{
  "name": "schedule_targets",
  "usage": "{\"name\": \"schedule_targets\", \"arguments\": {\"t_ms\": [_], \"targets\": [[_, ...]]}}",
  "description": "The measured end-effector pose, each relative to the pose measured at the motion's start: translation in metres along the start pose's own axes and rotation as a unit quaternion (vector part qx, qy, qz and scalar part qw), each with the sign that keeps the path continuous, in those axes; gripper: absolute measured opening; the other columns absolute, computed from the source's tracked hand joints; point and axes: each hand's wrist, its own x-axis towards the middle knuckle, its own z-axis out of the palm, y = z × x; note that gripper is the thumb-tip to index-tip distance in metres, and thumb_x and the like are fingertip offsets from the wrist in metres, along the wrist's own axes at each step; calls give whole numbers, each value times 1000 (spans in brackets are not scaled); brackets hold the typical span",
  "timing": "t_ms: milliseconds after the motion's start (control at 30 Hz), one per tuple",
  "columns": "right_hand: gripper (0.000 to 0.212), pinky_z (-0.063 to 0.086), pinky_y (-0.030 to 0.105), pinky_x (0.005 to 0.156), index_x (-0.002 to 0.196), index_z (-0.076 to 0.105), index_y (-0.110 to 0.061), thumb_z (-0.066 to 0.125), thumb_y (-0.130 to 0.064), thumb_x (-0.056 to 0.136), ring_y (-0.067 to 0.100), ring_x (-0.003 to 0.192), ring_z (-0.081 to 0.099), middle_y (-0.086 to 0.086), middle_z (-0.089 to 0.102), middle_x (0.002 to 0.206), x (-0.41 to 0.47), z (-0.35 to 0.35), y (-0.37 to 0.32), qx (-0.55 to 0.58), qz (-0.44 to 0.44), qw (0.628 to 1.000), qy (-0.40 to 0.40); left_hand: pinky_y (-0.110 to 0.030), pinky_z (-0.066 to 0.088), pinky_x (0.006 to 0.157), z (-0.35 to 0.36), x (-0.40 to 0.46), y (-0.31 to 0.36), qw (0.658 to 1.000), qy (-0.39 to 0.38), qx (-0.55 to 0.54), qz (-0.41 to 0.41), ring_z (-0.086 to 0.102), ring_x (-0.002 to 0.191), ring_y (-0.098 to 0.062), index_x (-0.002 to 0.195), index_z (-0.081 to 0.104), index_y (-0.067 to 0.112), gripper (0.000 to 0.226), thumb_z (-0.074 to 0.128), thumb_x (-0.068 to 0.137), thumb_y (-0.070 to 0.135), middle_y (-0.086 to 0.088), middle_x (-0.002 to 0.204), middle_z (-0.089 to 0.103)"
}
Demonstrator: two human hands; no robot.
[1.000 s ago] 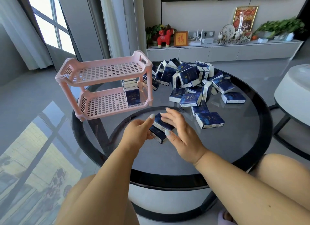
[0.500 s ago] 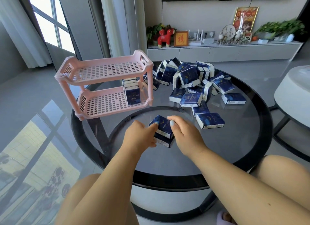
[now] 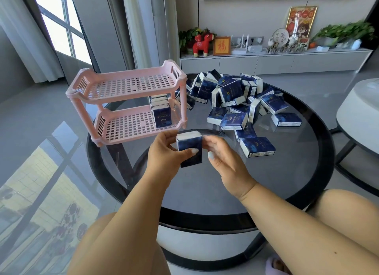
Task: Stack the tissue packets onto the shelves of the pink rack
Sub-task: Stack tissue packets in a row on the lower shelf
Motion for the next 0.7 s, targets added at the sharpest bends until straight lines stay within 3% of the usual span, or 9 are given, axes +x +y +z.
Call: {"name": "schedule_targets", "arguments": {"t_ms": [100,167,200,267,300,367,500,700], "targets": [[57,30,5,99,140,35,-28,37,-53,88,-10,123,41,-14,45,136,3,0,0,-39,52,998,-16,-37,59,81,-3,-1,-1,995,-23,91,30,66,90,-22,109,57,28,59,91,62,13,3,104,67],[58,28,1,93,142,34,-31,31,-53,88,-10,119,42,-20,44,132,3,0,-5,-76,67,994,-32,-35,58,79,-7,0,-3,992,-48,112,22,67,86,-18,109,57,27,59,91,62,15,4,106,66],[57,31,3,94,141,35,-32,28,-55,89,-6,118,44,-20,48,130,3,0,-5,-95,62,993,-44,-34,57,76,-9,0,-3,991,-57,119,17,66,83,-16,111,57,26,59,91,63,17,5,107,66],[56,42,24,95,136,40,-35,23,-61,90,7,108,54,-10,62,118,3,2,-5,-134,38,988,-69,-29,53,69,-13,1,-4,988,-70,135,14,64,77,-12,112,57,26,57,89,65,20,6,104,66],[57,44,35,93,133,41,-37,19,-65,89,14,103,57,-2,65,109,3,2,-3,-153,31,984,-80,-26,52,67,-14,1,-5,987,-72,143,16,64,76,-10,112,58,26,54,88,67,20,7,102,67],[55,44,46,90,128,40,-43,16,-68,87,19,99,58,4,65,102,4,1,-1,-169,27,981,-91,-24,53,66,-16,1,-6,985,-71,153,22,65,76,-9,114,58,25,52,86,71,21,9,98,67],[58,43,42,94,132,41,-41,17,-67,86,12,106,56,-5,64,110,3,1,-5,-170,35,980,-94,-28,57,73,-18,3,-9,978,-77,189,36,68,83,-12,120,59,22,54,84,73,24,8,102,69],[56,42,37,96,128,52,-29,23,-59,89,12,112,53,-3,63,118,2,2,-6,-177,51,980,-79,-24,49,63,-33,13,2,970,-91,222,46,65,78,-12,111,57,23,43,82,76,21,6,102,66]]}}
